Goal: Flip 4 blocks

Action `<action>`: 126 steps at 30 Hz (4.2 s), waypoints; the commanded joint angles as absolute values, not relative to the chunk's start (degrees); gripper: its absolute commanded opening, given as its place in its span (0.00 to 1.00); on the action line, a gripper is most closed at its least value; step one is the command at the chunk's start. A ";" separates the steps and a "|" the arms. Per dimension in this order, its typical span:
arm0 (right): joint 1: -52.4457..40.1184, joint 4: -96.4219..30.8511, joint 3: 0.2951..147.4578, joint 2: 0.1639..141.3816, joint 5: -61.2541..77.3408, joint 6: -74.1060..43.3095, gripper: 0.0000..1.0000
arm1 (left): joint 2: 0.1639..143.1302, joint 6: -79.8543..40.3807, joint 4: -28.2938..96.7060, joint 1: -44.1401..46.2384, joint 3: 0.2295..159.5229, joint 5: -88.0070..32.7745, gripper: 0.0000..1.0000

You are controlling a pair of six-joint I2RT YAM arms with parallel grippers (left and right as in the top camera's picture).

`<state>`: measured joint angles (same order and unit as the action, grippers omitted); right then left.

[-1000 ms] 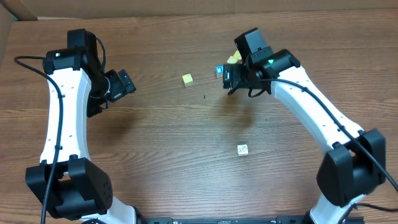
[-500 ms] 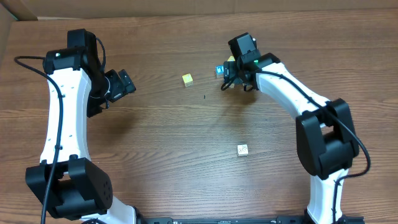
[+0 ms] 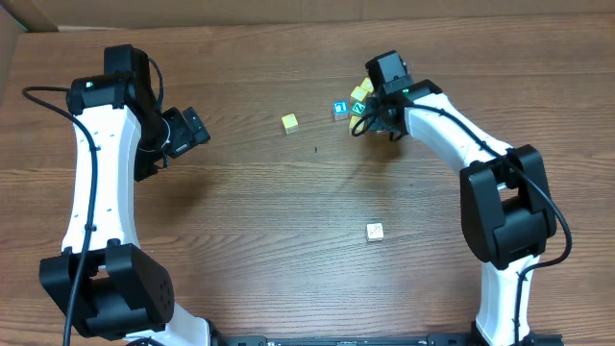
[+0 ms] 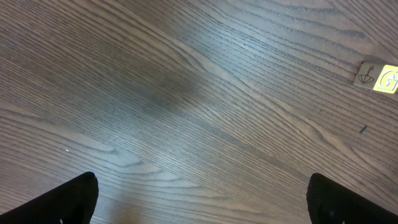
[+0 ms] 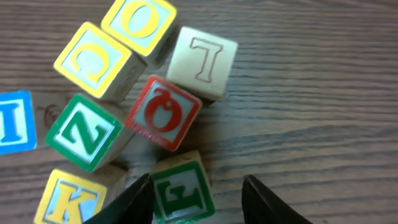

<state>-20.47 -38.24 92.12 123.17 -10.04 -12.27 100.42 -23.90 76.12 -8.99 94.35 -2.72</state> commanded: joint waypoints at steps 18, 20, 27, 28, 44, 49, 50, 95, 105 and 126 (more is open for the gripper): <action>-18.83 -37.78 90.83 123.46 -1.83 -5.54 0.45 | 100.64 -24.67 76.20 -8.88 95.39 -2.33 1.00; -18.83 -37.28 90.28 123.46 -2.52 -5.54 0.45 | 100.64 -24.67 76.20 -8.88 95.39 -2.33 1.00; -18.72 -34.46 88.92 123.48 -3.95 -5.54 0.45 | 100.64 -24.67 76.23 -8.88 95.39 -2.33 1.00; -18.72 -34.13 88.92 123.48 -3.95 -5.54 0.45 | 100.62 -24.67 76.20 -8.88 95.39 -2.33 1.00; -18.72 -31.73 87.77 123.52 -3.77 -5.72 0.49 | 100.64 -24.69 76.18 -8.88 95.39 -2.35 1.00; -18.72 -30.92 86.56 123.52 -3.79 -5.74 0.45 | 100.64 -24.67 76.18 -8.88 95.39 -2.33 1.00; -18.70 -30.89 86.50 123.52 -3.79 -5.74 0.44 | 100.64 -24.67 76.18 -8.88 95.39 -2.33 1.00; -26.35 -73.19 88.47 100.29 13.19 -7.01 0.26 | 100.62 -24.67 76.18 -8.88 95.39 -2.35 1.00; -37.93 -68.90 80.90 100.29 13.04 -20.64 0.26 | 100.62 -24.67 76.18 -8.88 95.39 -2.33 1.00; -50.30 -48.38 61.76 100.33 -4.05 -40.73 0.27 | 100.64 -24.67 76.18 -8.88 95.39 -2.33 1.00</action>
